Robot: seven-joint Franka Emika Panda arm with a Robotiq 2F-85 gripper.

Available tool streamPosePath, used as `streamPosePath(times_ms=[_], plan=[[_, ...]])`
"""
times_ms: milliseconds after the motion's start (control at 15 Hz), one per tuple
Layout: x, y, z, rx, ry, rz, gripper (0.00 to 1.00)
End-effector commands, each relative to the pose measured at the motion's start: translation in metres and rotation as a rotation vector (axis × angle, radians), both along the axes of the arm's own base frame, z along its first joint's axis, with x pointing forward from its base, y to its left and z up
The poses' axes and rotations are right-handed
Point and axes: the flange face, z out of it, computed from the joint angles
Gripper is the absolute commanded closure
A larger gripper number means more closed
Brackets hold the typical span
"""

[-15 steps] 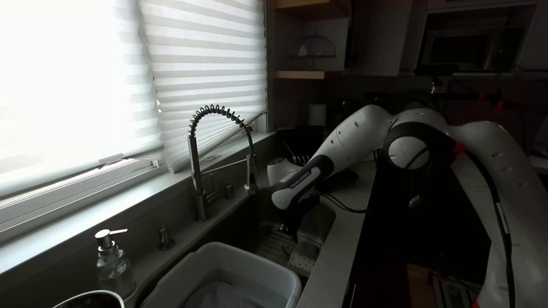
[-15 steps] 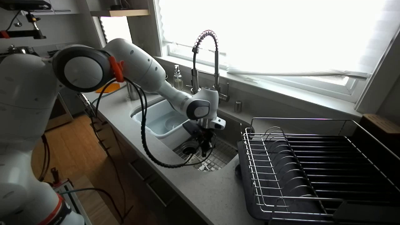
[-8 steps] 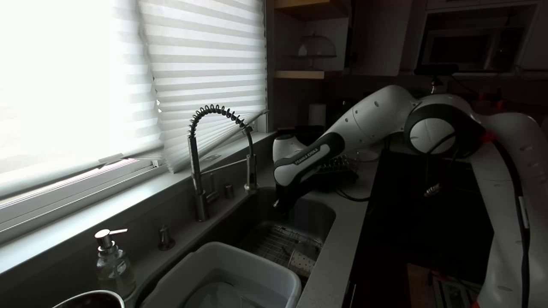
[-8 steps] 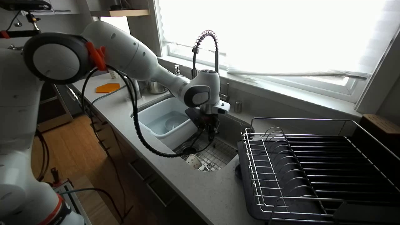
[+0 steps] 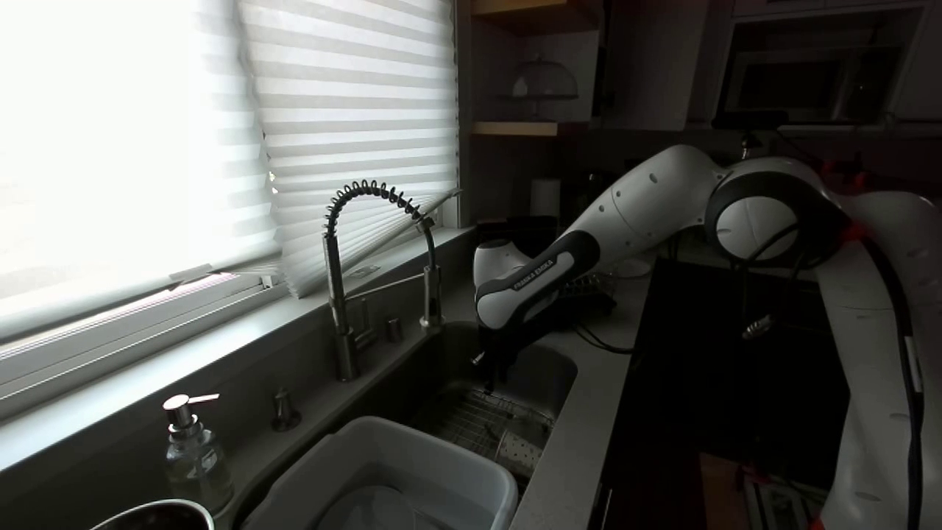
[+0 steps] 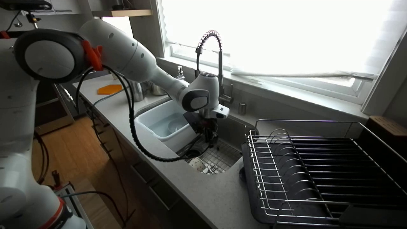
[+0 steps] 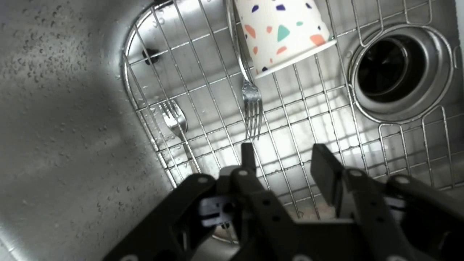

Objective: Remove the cup from the sink

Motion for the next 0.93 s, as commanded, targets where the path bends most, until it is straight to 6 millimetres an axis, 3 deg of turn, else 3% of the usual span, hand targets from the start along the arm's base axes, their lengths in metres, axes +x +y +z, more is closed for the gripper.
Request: streamPosePath(times_ms=[0,133,200,333,400,867], plan=[[-0.002,0.016,-0.027,0.046,0.028,-0.003,0.22],[-0.005,0.017,-0.038,0.061,0.044,0.047,0.07],[0.0,0.018,-0.027,0.03,0.04,0.025,0.25],[-0.001,0.02,-0.035,0.038,0.052,0.042,0.1],[-0.002,0.019,-0.036,0.038,0.054,0.044,0.07],[-0.002,0.018,-0.036,0.039,0.054,0.045,0.07]])
